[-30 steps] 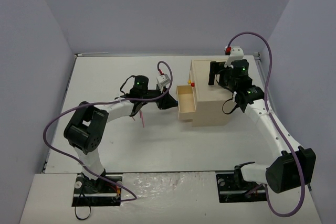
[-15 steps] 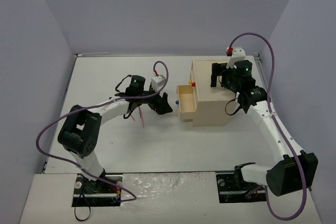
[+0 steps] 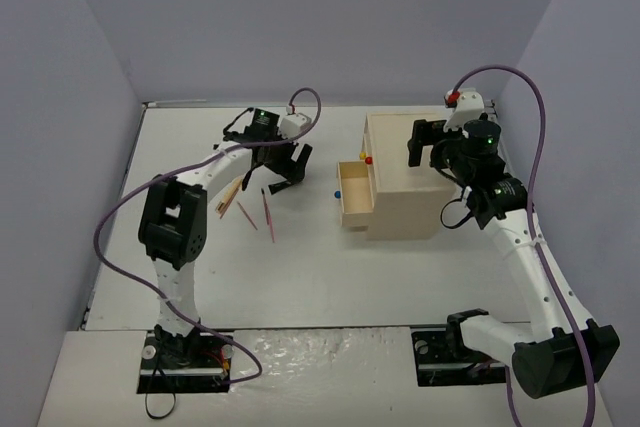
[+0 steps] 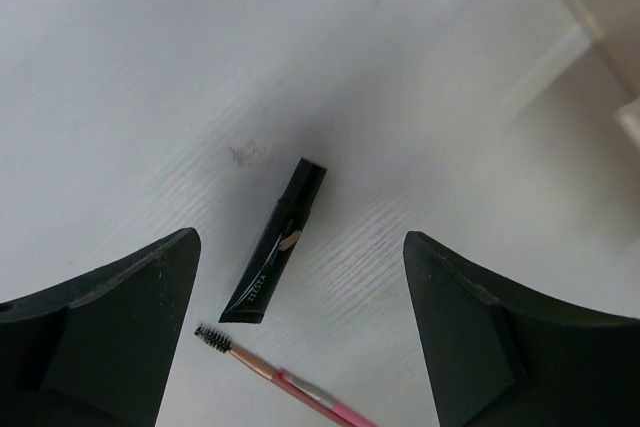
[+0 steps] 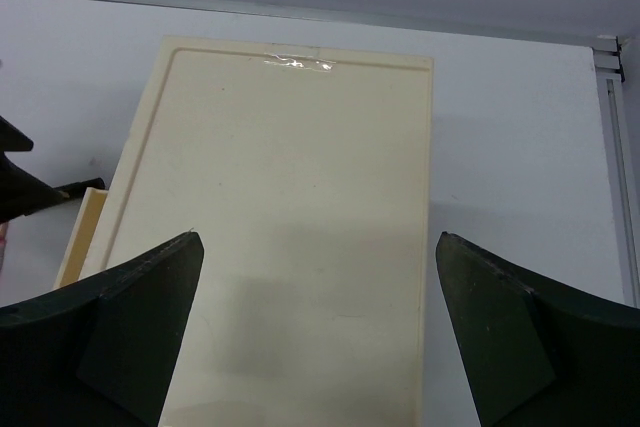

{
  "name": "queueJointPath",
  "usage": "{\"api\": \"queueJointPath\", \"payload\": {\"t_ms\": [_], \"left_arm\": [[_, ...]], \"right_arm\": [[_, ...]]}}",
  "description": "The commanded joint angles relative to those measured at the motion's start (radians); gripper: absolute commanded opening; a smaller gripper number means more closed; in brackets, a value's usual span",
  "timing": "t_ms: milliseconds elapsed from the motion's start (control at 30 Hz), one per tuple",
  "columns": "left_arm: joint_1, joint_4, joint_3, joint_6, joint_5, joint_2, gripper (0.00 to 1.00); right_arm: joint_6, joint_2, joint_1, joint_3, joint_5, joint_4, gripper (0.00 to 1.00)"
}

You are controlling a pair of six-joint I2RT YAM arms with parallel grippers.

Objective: Organize the makeup

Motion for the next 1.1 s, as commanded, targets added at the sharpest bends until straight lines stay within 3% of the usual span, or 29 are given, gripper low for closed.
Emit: {"api": "queueJointPath", "payload": {"t_ms": [0,200,300,433,467,667,800,933,1067], "left_arm": [[-0.001,-0.147,0.090,0.064,-0.074,0.062,0.74],[-0.003,-0.149,0.077,0.064,-0.097,0.079,0.59],[-0.007,-0.116,0.033,0.041,-0.111,0.081,0.28],[-0.017,-0.025,-0.053,0.006,-0.114,0.056,0.03],[-0.017,-0.008,-0.065,-0.007,-0.112,0.041,0.01],[-0.017,0.072,-0.091,-0.127,-0.116,-0.093,0.00],[-0.047,0.131,-0.091,-0.341,-0.079,-0.232,0.00],[-0.105,0.173,-0.115,-0.642,-0.127,-0.359,0.00],[-0.200,0.195,-0.145,-0.812,-0.185,-0.424,0.00]], "right_arm": [[-0.009,-0.038,-0.003,0.020,-0.010,0.057,1.00],[-0.011,-0.045,-0.002,0.010,-0.005,0.064,1.00],[-0.009,-0.047,-0.003,0.005,-0.006,0.069,1.00],[-0.006,-0.049,-0.003,0.000,0.000,0.076,1.00],[-0.006,-0.049,-0.002,-0.001,0.001,0.077,1.00],[-0.003,-0.052,-0.003,-0.003,0.011,0.079,1.00],[-0.001,-0.055,-0.003,-0.003,0.024,0.079,1.00],[0.002,-0.061,-0.003,-0.007,0.035,0.082,1.00],[0.005,-0.070,-0.003,-0.013,0.044,0.082,1.00]]}}
